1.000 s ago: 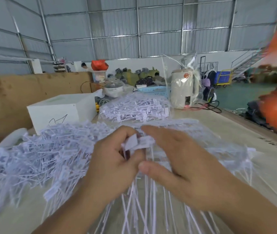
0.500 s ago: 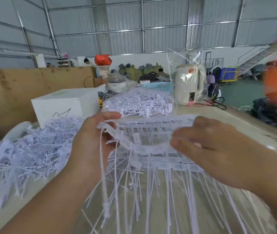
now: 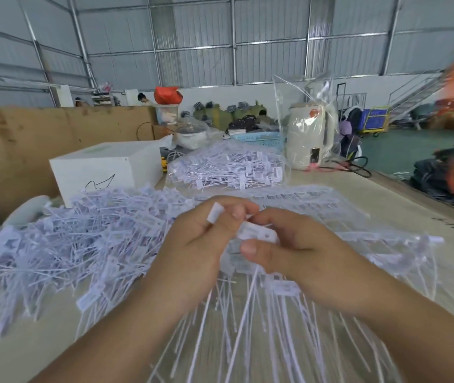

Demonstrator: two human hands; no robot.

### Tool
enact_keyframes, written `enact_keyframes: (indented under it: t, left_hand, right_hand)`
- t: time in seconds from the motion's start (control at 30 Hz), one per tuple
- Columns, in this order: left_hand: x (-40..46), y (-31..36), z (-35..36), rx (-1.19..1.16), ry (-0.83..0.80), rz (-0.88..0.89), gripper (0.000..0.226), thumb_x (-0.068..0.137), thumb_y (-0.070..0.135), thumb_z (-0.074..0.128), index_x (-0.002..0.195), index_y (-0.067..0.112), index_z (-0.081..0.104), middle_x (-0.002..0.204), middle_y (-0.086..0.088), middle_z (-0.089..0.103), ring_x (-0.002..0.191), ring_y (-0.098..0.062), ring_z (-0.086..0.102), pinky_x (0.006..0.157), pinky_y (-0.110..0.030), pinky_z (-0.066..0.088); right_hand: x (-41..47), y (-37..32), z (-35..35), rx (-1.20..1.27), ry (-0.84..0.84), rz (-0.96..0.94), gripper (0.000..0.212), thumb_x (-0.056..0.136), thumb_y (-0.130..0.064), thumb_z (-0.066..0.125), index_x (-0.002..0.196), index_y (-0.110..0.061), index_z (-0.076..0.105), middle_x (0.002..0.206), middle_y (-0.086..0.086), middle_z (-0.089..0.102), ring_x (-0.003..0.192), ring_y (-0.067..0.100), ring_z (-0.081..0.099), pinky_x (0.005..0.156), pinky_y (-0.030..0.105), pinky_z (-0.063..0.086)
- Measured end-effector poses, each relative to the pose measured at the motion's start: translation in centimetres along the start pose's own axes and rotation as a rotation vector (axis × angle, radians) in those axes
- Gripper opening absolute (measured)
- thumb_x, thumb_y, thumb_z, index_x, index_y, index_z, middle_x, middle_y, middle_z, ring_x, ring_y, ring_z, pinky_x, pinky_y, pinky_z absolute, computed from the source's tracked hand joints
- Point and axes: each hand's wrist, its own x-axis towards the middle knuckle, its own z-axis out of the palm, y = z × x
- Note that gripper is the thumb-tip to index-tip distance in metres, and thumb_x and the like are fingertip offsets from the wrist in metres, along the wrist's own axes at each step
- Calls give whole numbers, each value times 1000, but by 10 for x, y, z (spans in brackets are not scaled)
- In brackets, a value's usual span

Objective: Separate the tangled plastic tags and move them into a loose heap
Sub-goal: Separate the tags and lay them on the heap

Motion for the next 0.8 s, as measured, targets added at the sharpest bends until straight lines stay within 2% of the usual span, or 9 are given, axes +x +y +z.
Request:
enact_keyframes:
  t: [0.07, 0.17, 0.27, 0.4, 0.47, 0.53, 0.67, 0.73, 0.8]
  left_hand:
    - [3, 1, -7, 53, -19, -42, 20, 80, 40, 72, 82, 21, 77, 72, 5, 72, 65, -6, 65, 64, -17, 48]
    - [5, 1, -16, 68, -150, -126, 16, 78, 38, 77, 70, 24, 75, 57, 1, 64, 50, -11, 56, 53, -22, 45]
    - [7, -1, -25, 68, -242, -205, 20, 71, 42, 72, 63, 23, 71, 52, -1, 59, 48, -15, 50, 47, -18, 40]
    - [8, 2, -30, 8, -276, -292, 22, 72, 41, 72, 64, 21, 66, 51, -3, 55, 46, -16, 42, 42, -16, 34]
    - [8, 1, -24, -27, -219, -300, 21, 75, 35, 76, 62, 23, 65, 50, -2, 52, 42, -11, 39, 40, -15, 31]
    - [6, -1, -14, -62, -141, -255, 24, 78, 37, 73, 59, 24, 64, 47, 0, 51, 38, -8, 38, 38, -15, 30]
    - [-2, 1, 3, -70, 12, -107, 29, 84, 42, 58, 62, 25, 65, 50, 0, 56, 38, -9, 38, 39, -15, 31]
    - [-3, 1, 9, -109, 108, -93, 29, 82, 43, 55, 63, 25, 66, 50, 0, 55, 38, -9, 38, 39, -17, 31]
    - [1, -1, 11, -183, 221, -142, 32, 86, 39, 57, 59, 24, 66, 48, -1, 52, 37, -10, 36, 38, -17, 28]
  right_hand:
    - [0, -1, -4, 20, -6, -26, 50, 77, -54, 68, 98, -9, 70, 88, 32, 61, 75, 40, 62, 75, 60, 46]
    - [0, -1, -4, 8, -56, -46, 42, 82, -47, 68, 94, -7, 72, 97, 30, 66, 94, 47, 62, 89, 61, 45]
    - [-2, -1, -7, 19, -88, -45, 34, 80, -51, 66, 82, -18, 72, 74, 11, 66, 69, 29, 61, 73, 33, 51]
    - [-2, 0, -13, -64, -133, -7, 43, 85, -57, 58, 71, -17, 67, 73, 24, 56, 66, 39, 53, 66, 45, 41]
    - [-1, 2, -14, -85, -124, 28, 33, 90, -47, 58, 72, -21, 68, 65, 15, 59, 56, 34, 48, 60, 47, 40]
    - [1, 5, -13, -90, -67, 41, 19, 95, -34, 60, 83, -24, 71, 59, 4, 59, 52, 23, 45, 54, 40, 36]
    - [2, 3, -8, -120, 111, -44, 14, 96, -21, 60, 89, -23, 72, 72, 20, 57, 55, 19, 43, 53, 28, 35]
    - [2, 2, -1, -84, 185, -62, 14, 96, -20, 60, 88, -21, 71, 73, 22, 59, 55, 28, 46, 52, 34, 36]
    - [1, 1, 8, -66, 224, -70, 15, 97, -23, 58, 89, -21, 70, 70, 22, 58, 50, 23, 45, 49, 35, 34]
